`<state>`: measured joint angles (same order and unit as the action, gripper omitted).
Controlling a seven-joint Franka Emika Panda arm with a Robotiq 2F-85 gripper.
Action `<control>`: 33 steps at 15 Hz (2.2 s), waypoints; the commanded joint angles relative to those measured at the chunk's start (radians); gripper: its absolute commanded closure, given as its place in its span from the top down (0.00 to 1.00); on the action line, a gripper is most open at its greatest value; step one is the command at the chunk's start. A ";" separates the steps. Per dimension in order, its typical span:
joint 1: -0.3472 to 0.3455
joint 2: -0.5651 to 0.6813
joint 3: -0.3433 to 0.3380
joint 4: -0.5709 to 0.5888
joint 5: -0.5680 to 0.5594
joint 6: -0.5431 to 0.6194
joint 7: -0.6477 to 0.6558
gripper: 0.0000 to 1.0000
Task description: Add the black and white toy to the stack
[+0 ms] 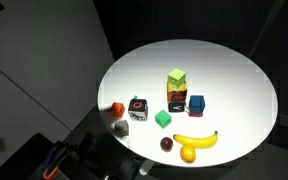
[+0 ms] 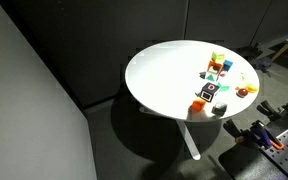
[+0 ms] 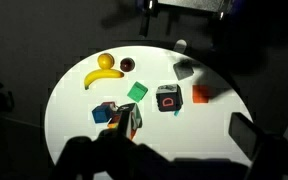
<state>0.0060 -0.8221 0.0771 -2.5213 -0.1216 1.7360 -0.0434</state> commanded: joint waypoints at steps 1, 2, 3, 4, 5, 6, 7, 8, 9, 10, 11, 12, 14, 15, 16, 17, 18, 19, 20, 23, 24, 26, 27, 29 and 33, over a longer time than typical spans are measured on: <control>0.016 0.002 -0.011 0.003 -0.009 -0.004 0.010 1.00; 0.016 0.002 -0.011 0.003 -0.009 -0.004 0.010 1.00; 0.016 0.002 -0.011 0.003 -0.009 -0.004 0.010 1.00; 0.016 0.002 -0.011 0.003 -0.009 -0.004 0.010 1.00; 0.016 0.002 -0.011 0.003 -0.009 -0.004 0.010 1.00; 0.016 0.002 -0.011 0.003 -0.009 -0.004 0.010 1.00; 0.016 0.011 -0.012 0.008 -0.007 -0.002 0.010 1.00; 0.016 0.020 -0.013 0.012 -0.004 0.007 0.013 1.00; 0.017 0.029 -0.014 0.017 -0.001 0.012 0.012 1.00; 0.018 0.037 -0.014 0.019 -0.001 0.016 0.013 1.00; 0.018 0.048 -0.014 0.024 0.001 0.023 0.013 1.00; 0.020 0.057 -0.015 0.028 0.004 0.029 0.012 1.00; 0.025 0.079 -0.018 0.038 0.009 0.049 0.006 1.00; 0.027 0.092 -0.019 0.041 0.012 0.064 0.003 1.00; 0.030 0.101 -0.020 0.043 0.014 0.077 0.000 1.00; 0.034 0.112 -0.022 0.044 0.016 0.097 -0.003 1.00; 0.038 0.124 -0.025 0.043 0.020 0.118 -0.006 1.00; 0.042 0.136 -0.029 0.043 0.024 0.138 -0.008 1.00; 0.044 0.151 -0.034 0.041 0.029 0.163 -0.009 1.00; 0.049 0.199 -0.052 0.038 0.059 0.229 -0.015 1.00; 0.049 0.215 -0.056 0.036 0.069 0.252 -0.016 1.00; 0.047 0.248 -0.066 0.033 0.088 0.296 -0.019 1.00; 0.046 0.267 -0.070 0.031 0.095 0.317 -0.020 1.00; 0.045 0.304 -0.077 0.026 0.108 0.356 -0.026 1.00; 0.043 0.383 -0.084 0.023 0.124 0.417 -0.038 1.00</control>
<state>0.0430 -0.4953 0.0092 -2.5111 -0.0227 2.1172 -0.0476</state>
